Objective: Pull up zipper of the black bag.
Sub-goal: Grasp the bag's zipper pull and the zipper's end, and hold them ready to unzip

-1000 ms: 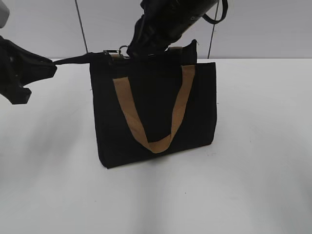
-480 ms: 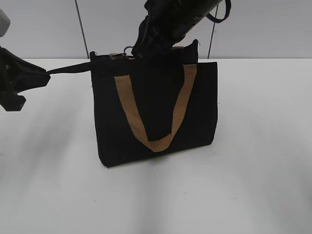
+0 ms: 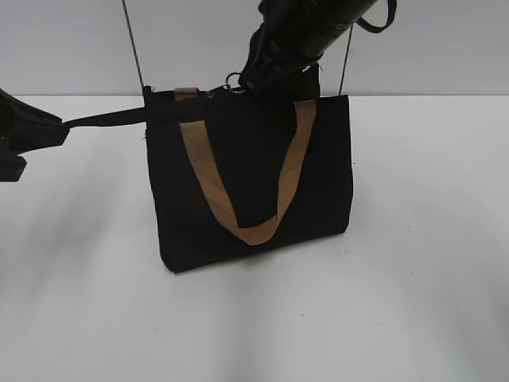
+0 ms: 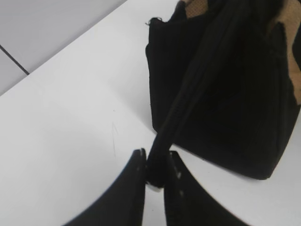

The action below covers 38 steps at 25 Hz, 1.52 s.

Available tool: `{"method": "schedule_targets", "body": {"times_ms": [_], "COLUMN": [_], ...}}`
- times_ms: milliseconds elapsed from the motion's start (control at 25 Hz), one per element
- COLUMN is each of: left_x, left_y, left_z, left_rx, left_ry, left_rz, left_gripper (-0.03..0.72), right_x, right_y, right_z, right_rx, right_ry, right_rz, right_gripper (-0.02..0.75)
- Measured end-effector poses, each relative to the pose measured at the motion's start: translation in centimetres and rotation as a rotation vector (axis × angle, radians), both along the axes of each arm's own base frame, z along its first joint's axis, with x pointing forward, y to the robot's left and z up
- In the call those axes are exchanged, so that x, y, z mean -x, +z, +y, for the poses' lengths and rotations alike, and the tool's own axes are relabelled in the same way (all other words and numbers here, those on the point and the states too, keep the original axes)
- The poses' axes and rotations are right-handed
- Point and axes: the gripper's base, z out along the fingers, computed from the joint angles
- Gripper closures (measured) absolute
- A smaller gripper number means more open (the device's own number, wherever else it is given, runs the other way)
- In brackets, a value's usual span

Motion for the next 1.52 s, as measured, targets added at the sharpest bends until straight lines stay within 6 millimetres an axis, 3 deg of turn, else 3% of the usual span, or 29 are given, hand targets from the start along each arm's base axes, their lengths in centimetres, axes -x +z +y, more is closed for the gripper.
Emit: {"method": "schedule_targets", "body": {"times_ms": [760,1160,1280,1360,1520], "left_x": [0.1,0.1,0.1,0.0,-0.2], "left_y": [0.0,0.0,0.0,0.0,0.1], "left_z": [-0.1,-0.2,-0.1,0.1,0.2], "left_rx": [0.003,0.013,0.010,0.008,0.040], "left_ry": [-0.008,-0.015,-0.014,0.001,0.048], "left_rz": [0.006,0.013,0.011,0.007,0.004], "left_gripper": [0.620,0.623,0.617,0.554,0.284], "right_x": [-2.9,-3.0,-3.0,-3.3,-3.5], "right_y": [-0.5,-0.6,-0.6,-0.6,-0.6], "right_z": [-8.8,-9.2,-9.3,-10.2,-10.8], "right_rx": [0.028,0.014,0.021,0.052,0.058], "right_ry": [-0.193,-0.204,-0.205,-0.221,-0.254], "right_rz": [0.121,0.145,0.139,0.116,0.111], "right_gripper": [0.738,0.738,0.695,0.605,0.420]}}
